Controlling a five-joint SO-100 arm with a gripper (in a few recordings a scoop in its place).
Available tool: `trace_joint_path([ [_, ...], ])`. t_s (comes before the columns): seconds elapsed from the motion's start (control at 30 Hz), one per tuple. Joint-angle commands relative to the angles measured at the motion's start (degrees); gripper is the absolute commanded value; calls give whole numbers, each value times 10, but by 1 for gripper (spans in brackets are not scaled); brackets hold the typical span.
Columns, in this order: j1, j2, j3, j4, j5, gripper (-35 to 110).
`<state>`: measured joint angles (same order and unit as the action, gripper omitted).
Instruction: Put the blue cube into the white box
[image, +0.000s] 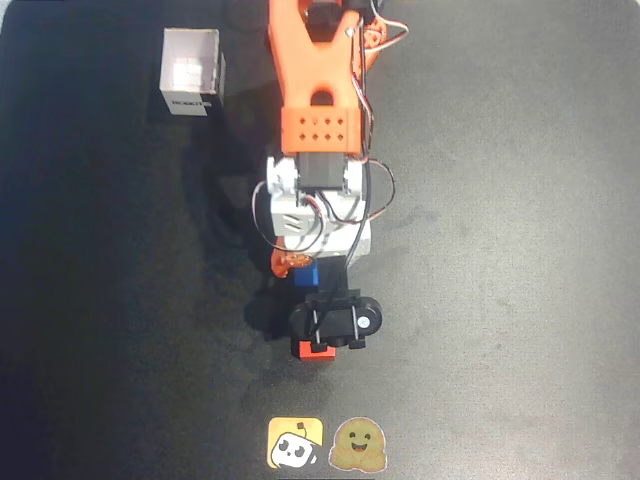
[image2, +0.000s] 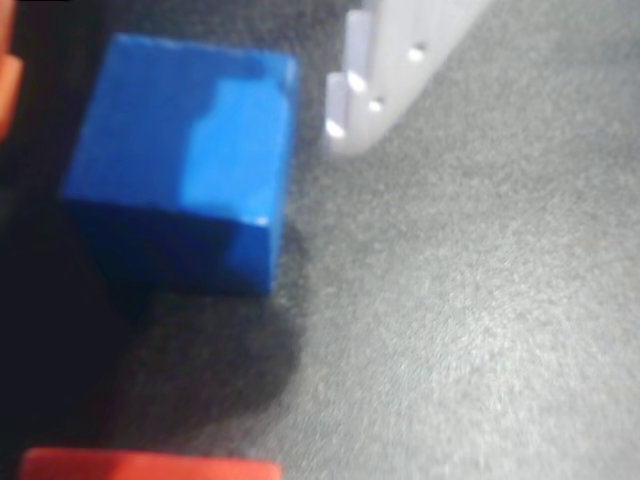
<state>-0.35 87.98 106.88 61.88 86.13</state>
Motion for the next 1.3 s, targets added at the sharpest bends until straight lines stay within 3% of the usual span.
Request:
trace_joint_path([
  [0.0,8,1,3,-7,-5,24],
  [0.6,4,-33,36,-57,-6,24],
  [1.1,18,-29,41,-58,-4,0],
  [1.27,18,-18,38,-53,-5,0],
])
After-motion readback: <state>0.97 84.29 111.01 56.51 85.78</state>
